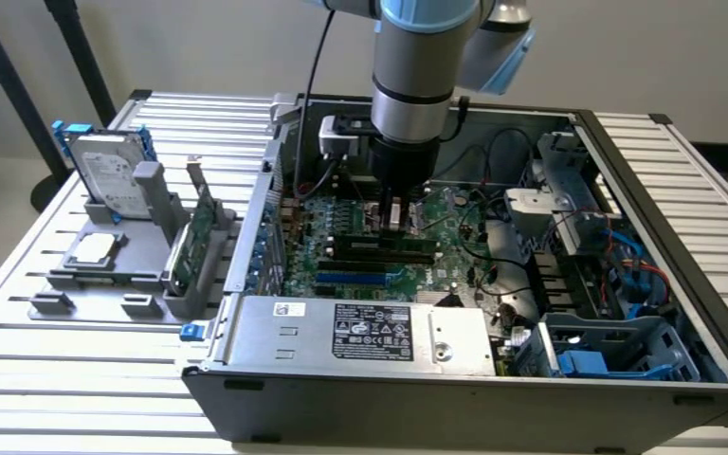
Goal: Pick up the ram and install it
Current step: 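Insert the ram into the slot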
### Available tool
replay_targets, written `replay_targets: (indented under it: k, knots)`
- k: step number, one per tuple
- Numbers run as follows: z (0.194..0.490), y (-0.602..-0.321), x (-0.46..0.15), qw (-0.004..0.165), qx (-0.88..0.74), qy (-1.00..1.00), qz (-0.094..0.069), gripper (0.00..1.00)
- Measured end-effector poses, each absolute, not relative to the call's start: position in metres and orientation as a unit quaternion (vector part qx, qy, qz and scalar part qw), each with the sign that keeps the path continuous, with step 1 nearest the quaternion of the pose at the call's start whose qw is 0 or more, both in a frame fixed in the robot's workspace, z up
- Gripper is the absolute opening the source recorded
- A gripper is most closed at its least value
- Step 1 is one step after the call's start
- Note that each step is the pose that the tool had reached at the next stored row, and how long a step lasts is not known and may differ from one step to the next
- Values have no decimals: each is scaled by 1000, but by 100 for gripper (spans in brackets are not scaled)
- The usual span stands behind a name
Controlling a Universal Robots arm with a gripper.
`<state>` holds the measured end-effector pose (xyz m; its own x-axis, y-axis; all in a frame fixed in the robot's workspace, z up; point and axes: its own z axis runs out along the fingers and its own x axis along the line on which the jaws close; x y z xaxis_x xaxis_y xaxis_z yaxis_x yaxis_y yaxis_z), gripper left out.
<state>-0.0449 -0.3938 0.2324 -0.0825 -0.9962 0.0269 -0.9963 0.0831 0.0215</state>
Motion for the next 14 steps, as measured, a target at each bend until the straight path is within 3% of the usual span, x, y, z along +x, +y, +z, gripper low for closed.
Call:
replay_targets:
  k: [14]
  knots:
    - [230, -393, -46, 16, 675, -738, 2, 13]
